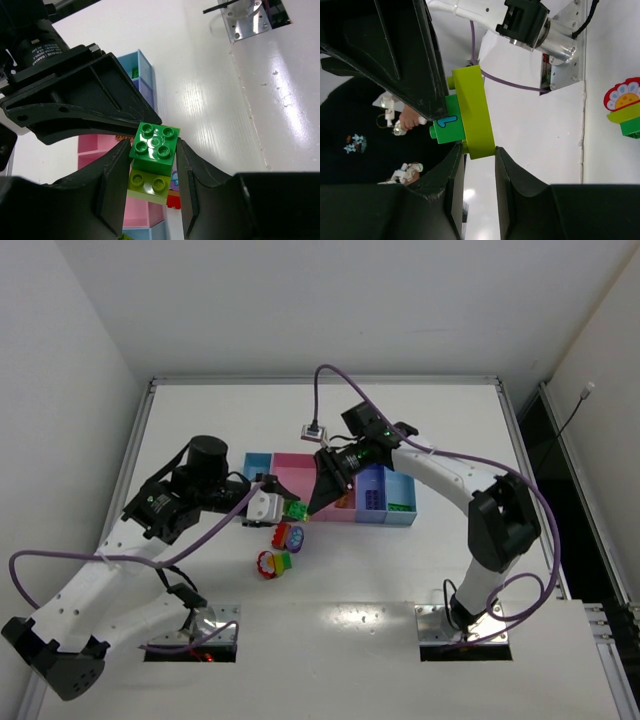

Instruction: Sort the legos into containers by color

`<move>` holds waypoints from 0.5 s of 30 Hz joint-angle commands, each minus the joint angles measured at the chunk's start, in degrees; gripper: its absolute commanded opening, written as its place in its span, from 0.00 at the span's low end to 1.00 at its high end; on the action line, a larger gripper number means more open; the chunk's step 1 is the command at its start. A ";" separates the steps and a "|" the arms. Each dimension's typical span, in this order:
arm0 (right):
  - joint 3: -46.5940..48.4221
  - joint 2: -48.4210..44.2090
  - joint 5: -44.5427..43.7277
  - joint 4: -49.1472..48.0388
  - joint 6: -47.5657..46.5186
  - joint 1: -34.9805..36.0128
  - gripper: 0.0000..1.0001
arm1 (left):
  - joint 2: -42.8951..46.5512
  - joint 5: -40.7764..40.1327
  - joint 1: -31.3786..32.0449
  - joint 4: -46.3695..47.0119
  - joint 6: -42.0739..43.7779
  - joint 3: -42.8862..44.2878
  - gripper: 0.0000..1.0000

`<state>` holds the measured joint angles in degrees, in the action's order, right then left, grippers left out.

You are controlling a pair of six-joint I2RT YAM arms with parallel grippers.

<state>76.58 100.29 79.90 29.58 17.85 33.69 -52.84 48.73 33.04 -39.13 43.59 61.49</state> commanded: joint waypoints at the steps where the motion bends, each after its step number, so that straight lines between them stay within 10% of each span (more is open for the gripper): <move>1: 1.29 1.05 -9.66 5.64 -10.25 1.11 0.00 | 3.00 8.04 1.24 10.31 1.93 0.83 0.00; 15: 4.37 2.10 -15.90 16.38 -21.44 1.11 0.00 | -0.60 13.58 1.24 -4.63 14.68 5.57 0.00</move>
<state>78.37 102.56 64.93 44.73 0.75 34.44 -53.52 58.61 33.58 -42.39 54.54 65.36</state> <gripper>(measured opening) 0.274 0.436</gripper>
